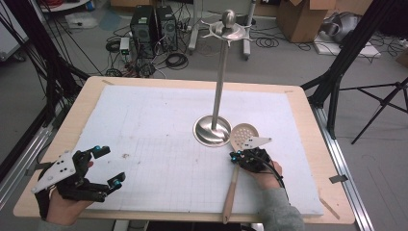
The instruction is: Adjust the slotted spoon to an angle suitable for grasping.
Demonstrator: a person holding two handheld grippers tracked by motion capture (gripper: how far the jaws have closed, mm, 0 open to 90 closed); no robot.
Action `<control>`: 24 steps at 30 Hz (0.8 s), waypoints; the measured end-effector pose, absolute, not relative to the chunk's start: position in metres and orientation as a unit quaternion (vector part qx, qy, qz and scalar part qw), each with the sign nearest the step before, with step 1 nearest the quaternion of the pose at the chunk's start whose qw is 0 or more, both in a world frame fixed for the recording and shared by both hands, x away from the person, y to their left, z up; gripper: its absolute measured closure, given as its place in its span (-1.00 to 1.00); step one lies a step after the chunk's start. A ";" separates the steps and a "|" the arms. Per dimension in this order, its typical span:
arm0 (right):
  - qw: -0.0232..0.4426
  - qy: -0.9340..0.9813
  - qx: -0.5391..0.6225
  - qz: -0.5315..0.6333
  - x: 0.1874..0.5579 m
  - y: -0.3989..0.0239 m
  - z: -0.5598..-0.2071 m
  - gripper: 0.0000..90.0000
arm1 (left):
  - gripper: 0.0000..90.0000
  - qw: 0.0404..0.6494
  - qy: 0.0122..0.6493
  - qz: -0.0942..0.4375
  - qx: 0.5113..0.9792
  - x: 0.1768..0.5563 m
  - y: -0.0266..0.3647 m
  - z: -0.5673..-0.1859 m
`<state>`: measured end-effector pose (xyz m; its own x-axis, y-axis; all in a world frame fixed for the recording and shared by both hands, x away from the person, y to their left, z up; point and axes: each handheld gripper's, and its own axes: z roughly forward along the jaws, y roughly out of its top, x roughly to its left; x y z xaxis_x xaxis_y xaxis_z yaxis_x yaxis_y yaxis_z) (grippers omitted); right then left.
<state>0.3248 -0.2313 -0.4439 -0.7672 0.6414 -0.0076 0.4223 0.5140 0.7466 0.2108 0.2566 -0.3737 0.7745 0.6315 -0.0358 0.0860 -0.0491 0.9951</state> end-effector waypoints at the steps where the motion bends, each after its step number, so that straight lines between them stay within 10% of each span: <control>1: 0.144 0.857 0.313 0.384 0.324 -0.236 -0.445 1.00 | -0.91 0.640 0.257 0.214 0.692 0.211 0.256 -0.374; 24: 0.162 0.832 0.354 0.396 0.309 -0.287 -0.447 1.00 | -0.91 0.637 0.252 0.210 0.698 0.214 0.250 -0.375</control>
